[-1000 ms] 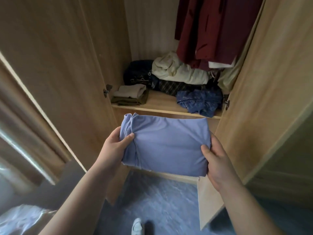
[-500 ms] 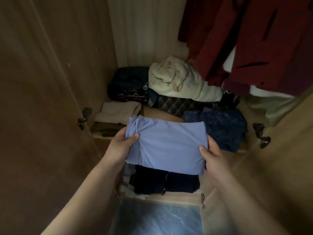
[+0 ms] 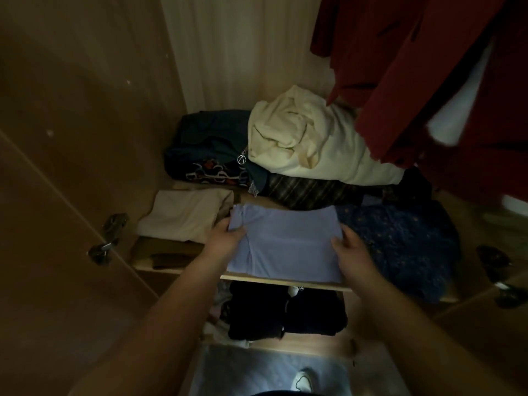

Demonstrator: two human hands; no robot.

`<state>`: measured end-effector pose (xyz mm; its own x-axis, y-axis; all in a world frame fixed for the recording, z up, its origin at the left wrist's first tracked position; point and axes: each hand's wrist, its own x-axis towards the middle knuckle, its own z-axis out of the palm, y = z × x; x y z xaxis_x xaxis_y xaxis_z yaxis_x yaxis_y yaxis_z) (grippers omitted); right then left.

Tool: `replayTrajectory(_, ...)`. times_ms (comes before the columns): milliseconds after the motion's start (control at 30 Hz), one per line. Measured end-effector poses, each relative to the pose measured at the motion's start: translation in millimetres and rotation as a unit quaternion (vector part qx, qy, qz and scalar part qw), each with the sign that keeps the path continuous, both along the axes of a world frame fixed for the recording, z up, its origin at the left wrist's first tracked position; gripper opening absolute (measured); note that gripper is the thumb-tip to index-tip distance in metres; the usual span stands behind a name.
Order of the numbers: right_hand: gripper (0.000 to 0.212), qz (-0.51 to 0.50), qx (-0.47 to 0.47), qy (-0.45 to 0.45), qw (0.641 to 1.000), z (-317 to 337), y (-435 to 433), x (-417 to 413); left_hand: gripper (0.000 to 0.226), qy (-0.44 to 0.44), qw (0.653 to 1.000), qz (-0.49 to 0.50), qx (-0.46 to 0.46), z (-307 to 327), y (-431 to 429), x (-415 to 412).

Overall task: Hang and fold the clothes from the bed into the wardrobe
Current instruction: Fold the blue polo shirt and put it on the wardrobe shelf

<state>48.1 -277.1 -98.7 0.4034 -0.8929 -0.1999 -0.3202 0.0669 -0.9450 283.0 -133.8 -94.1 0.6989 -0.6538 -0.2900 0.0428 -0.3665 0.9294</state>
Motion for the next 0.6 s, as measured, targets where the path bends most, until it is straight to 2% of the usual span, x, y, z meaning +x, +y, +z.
replayTrajectory(100, 0.012, 0.027, -0.063, 0.127, 0.990, -6.5, -13.7, 7.9, 0.056, -0.088, 0.987, -0.036, 0.129, -1.6, -14.8, 6.4)
replayTrajectory(133, 0.014, 0.029, -0.101, 0.183, 0.977, -6.9, -14.9, 7.3, 0.058, -0.121, 0.979, -0.051, 0.159, -0.8, -16.4, 8.6)
replayTrajectory(200, 0.029, 0.026, -0.238, 0.289, 0.927, -7.0, -16.5, 4.3, 0.058, -0.223, 0.955, -0.069, 0.182, 3.2, -15.3, 7.5)
replayTrajectory(267, 0.042, 0.035, -0.391, 0.292, 0.872, -5.9, -13.6, 7.3, 0.054, -0.359, 0.916, -0.069, 0.167, 4.5, -16.1, -0.9)
replayTrajectory(333, 0.048, 0.078, -0.472, 0.237, 0.845, -5.2, -8.9, 19.7, 0.055, -0.452, 0.872, -0.121, 0.142, -3.2, -24.4, -17.0)
replayTrajectory(367, 0.049, 0.111, -0.493, 0.232, 0.832, -7.2, -7.3, 27.9, 0.058, -0.479, 0.848, -0.162, 0.157, -9.7, -30.1, -25.3)
replayTrajectory(433, 0.053, 0.180, -0.509, 0.278, 0.794, -17.3, -7.1, 43.4, 0.065, -0.496, 0.812, -0.221, 0.212, -28.3, -38.7, -37.1)
replayTrajectory(500, 0.063, 0.232, -0.485, 0.352, 0.766, -32.5, -10.6, 50.4, 0.069, -0.492, 0.798, -0.243, 0.251, -49.6, -38.9, -40.1)
replayTrajectory(600, 0.072, 0.264, -0.419, 0.419, 0.761, -55.7, -21.1, 49.0, 0.074, -0.491, 0.789, -0.253, 0.268, -67.9, -36.5, -34.4)
